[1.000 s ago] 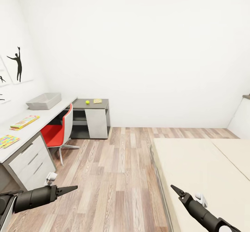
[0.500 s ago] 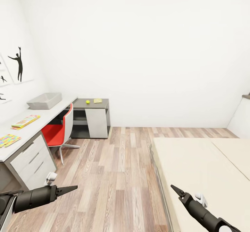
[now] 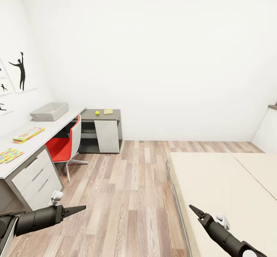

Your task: Put all the toys in the child's room - the three board games (two on the bed and one on the table), the two jigsaw puzzles on the table, and the tennis ball on the table - inside the toy box on the table in the child's room.

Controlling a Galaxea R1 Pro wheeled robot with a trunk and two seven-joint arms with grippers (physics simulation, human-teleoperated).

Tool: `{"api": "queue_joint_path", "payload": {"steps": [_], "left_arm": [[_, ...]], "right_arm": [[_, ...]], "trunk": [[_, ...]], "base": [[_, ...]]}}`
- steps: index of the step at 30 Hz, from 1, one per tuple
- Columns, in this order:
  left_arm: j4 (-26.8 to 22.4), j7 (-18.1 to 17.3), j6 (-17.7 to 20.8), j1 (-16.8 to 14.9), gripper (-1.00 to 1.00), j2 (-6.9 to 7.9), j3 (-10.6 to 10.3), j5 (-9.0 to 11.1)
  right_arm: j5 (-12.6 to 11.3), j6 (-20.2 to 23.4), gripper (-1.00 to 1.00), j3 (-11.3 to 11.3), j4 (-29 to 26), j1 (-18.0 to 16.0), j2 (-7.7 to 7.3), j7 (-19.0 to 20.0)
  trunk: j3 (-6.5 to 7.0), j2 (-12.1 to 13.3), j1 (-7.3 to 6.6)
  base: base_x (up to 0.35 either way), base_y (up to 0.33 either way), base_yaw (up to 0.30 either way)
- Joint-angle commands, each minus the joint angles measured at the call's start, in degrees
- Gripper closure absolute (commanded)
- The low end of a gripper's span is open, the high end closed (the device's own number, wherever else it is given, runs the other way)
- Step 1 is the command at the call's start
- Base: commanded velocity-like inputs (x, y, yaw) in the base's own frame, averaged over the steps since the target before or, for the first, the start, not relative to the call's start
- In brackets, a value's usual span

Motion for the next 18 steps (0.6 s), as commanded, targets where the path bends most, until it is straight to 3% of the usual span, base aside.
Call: {"api": "queue_joint_path", "payload": {"steps": [1, 18], "left_arm": [[0.0, -0.2, 0.6, 0.0, -1.00, 0.00, 0.0, -0.1], [0.0, -0.2, 0.6, 0.0, -1.00, -0.04, 0.0, -0.1]], "right_arm": [[-0.2, 0.4, -1.00, -0.1, 0.0, -0.1, 0.01, 0.1], [-0.2, 0.4, -1.00, -0.1, 0.0, -0.1, 0.01, 0.1]], "trunk": [[-0.13, -0.1, 0.04], [-0.13, -0.1, 0.04]], "base": [[0.000, 0.000, 0.000], [0.000, -0.003, 0.000]]}}
